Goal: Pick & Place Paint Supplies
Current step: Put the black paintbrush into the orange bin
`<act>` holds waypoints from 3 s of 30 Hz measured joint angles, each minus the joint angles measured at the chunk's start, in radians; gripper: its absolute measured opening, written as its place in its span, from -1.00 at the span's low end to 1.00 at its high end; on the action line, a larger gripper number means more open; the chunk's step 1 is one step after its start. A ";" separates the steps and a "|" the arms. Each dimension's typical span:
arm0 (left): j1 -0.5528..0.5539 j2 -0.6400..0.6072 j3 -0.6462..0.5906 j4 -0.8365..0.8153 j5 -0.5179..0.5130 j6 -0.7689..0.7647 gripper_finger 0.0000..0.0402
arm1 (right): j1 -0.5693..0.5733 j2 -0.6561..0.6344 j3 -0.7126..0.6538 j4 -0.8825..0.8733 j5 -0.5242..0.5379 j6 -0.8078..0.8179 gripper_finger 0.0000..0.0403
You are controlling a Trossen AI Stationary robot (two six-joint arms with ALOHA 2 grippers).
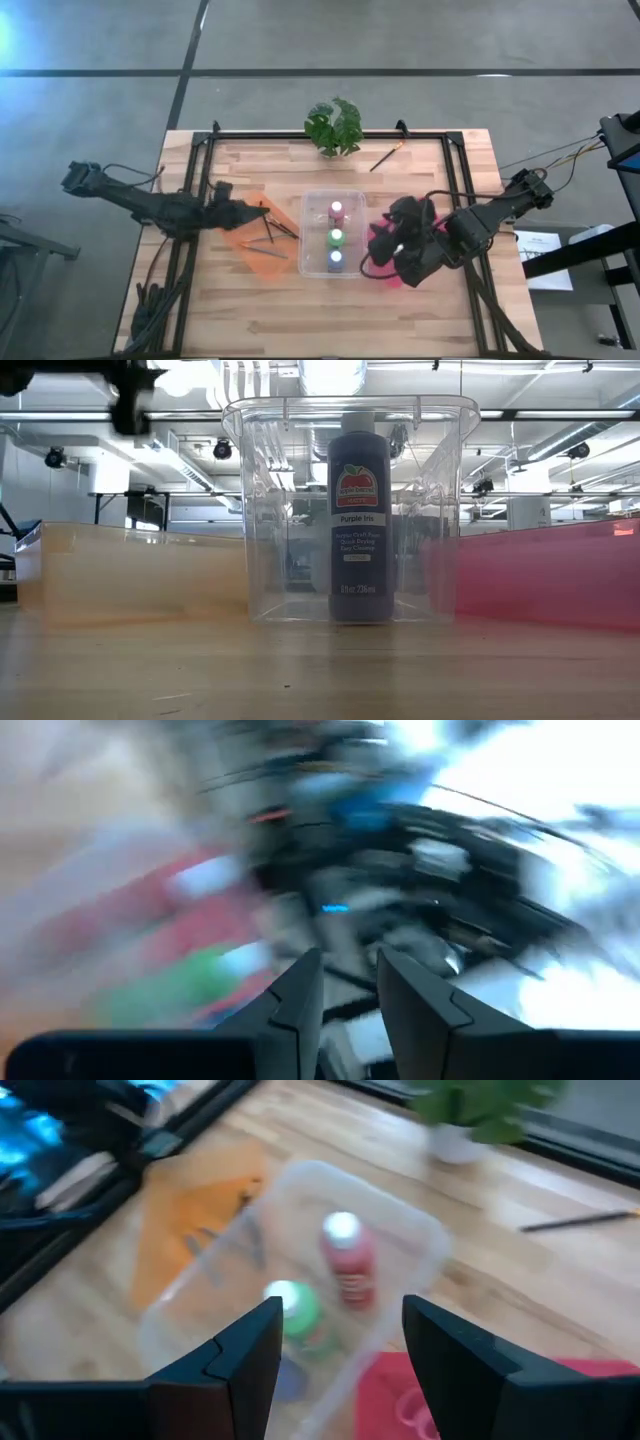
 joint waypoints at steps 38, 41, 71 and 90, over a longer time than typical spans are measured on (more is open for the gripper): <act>0.047 0.011 0.595 -0.664 -0.329 0.572 -0.48 | -1.354 0.031 -0.484 0.439 -0.538 -0.231 0.00; 0.047 0.011 0.595 -0.664 -0.372 0.570 -0.48 | -1.402 0.076 -0.486 0.510 -0.555 -0.209 0.00; 0.051 0.011 0.593 -0.663 -0.460 0.479 -0.48 | -1.472 0.409 -0.469 0.589 -0.680 0.008 -0.01; 0.051 0.011 0.593 -0.662 -0.466 0.433 -0.48 | -1.507 0.388 -0.530 0.644 -0.693 -0.052 -0.89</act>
